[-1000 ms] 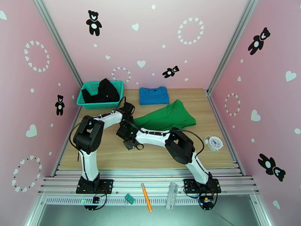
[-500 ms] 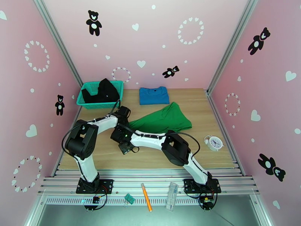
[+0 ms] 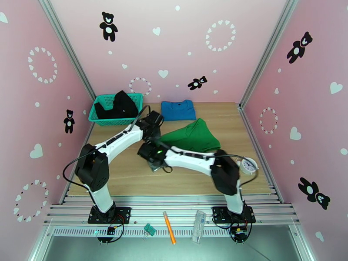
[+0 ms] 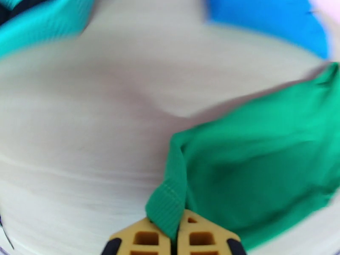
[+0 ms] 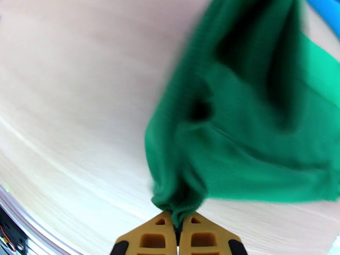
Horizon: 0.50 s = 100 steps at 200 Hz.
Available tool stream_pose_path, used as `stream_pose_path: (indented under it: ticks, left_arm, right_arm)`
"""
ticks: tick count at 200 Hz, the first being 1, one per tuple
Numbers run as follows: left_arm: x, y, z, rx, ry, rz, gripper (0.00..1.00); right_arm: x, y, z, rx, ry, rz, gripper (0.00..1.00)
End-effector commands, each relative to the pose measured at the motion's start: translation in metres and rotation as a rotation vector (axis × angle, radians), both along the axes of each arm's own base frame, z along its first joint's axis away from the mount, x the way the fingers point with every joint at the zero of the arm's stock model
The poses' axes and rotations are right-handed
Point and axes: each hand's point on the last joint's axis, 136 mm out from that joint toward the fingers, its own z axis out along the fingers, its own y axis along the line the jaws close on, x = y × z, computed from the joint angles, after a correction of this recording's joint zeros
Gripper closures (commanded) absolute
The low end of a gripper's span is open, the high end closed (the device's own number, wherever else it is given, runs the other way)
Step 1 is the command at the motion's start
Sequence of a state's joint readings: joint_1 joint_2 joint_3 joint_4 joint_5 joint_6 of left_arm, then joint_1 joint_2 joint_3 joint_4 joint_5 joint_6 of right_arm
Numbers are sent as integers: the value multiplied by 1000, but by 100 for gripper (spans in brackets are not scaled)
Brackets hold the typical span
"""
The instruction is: Fold and stack the mixed laundry pile
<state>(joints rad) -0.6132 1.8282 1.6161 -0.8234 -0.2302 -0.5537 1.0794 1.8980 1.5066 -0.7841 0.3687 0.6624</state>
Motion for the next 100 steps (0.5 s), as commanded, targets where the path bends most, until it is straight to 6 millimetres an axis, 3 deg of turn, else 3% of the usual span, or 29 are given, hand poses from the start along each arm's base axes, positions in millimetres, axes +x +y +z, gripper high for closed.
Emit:
stream_pose_path:
  ticks: [1,25,44,75,100]
  left_arm:
    - [6,-21,-9,33,45,-39,100]
    - [28,-55,-14,-10,36,-79,100]
    - [44,-79,-18,-40,24,-112,100]
    - [62,-107,-35,-64,17,-164,100]
    - [70,-121,-49,-64,23,-205,100]
  right_arm:
    - [20,-59,-1,-113,-60,-123,100]
    - [34,-102,-8,-213,-79,-202,100]
    - [44,-124,-15,-269,-87,-246,100]
    - [54,-144,-25,-350,-90,-299,100]
    - [58,-147,-36,-386,-73,-310,100]
